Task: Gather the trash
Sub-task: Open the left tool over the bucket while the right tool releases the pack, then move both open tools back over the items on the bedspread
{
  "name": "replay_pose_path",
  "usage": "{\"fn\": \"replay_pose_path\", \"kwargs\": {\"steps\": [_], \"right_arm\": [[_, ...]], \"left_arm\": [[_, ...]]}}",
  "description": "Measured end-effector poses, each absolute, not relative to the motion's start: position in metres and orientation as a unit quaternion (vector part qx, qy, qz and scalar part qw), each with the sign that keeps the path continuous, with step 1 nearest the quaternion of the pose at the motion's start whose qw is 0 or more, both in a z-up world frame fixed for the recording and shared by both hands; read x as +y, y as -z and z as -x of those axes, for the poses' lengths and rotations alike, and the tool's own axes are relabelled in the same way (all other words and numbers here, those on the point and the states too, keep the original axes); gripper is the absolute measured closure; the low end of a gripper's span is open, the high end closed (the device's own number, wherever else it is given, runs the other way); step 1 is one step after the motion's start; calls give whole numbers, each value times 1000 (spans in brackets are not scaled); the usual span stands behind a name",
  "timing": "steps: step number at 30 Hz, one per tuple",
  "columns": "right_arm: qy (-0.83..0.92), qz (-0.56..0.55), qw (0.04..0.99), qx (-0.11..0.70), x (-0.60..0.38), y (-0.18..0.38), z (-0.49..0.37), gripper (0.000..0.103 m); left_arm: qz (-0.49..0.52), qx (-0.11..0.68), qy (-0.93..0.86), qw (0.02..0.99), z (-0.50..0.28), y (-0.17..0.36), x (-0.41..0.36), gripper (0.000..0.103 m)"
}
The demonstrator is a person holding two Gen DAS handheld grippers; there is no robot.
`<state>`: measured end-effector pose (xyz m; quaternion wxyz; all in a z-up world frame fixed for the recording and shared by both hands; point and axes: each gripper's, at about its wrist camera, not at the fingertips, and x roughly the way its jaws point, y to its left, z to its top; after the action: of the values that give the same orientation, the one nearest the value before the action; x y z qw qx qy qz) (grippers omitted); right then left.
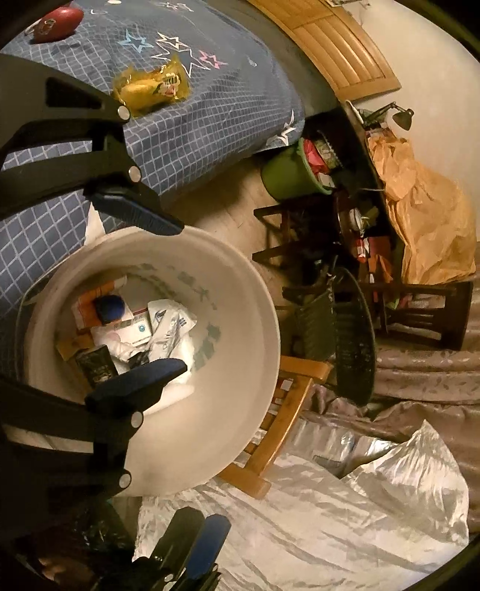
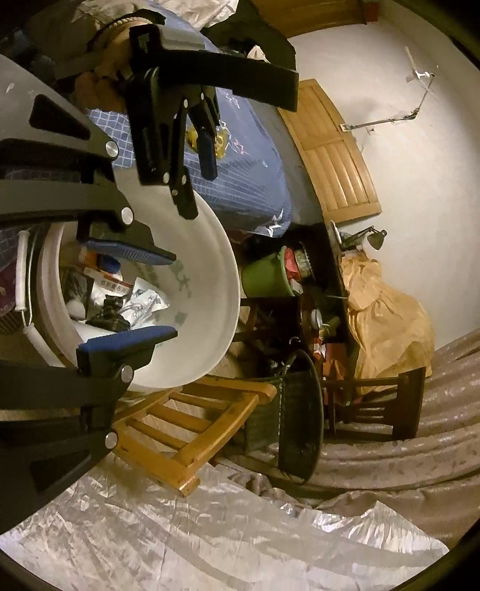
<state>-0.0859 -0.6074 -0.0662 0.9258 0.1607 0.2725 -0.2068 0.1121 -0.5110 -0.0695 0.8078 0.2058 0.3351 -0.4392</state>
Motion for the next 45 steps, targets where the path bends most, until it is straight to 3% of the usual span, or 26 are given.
{"fn": "replay_pose_path", "kwargs": {"steps": [8,16,18,23,29,45], "right_arm": [[240,-157,930,232,-605,61,110,67],[291,-148,931,163,-594,57,143,65],[301,-135,932,147,-584,57,148,62],[307,-108,939,114,-552,58,152,41],[281,-86,949,118,-513,60,137,29],[180,-43,974,128,-390,35,82,12]], "left_arm": [[-184,299,407,843,-116,53,-494,37],[-142,257,348,891,-115,38,-454,30],[-143,245,334,899,-110,36,-448,27],[-150,223,298,916,-101,31,-428,20],[-156,211,259,929,-95,23,-403,14],[-100,211,167,958,-106,-2,-271,9]]}}
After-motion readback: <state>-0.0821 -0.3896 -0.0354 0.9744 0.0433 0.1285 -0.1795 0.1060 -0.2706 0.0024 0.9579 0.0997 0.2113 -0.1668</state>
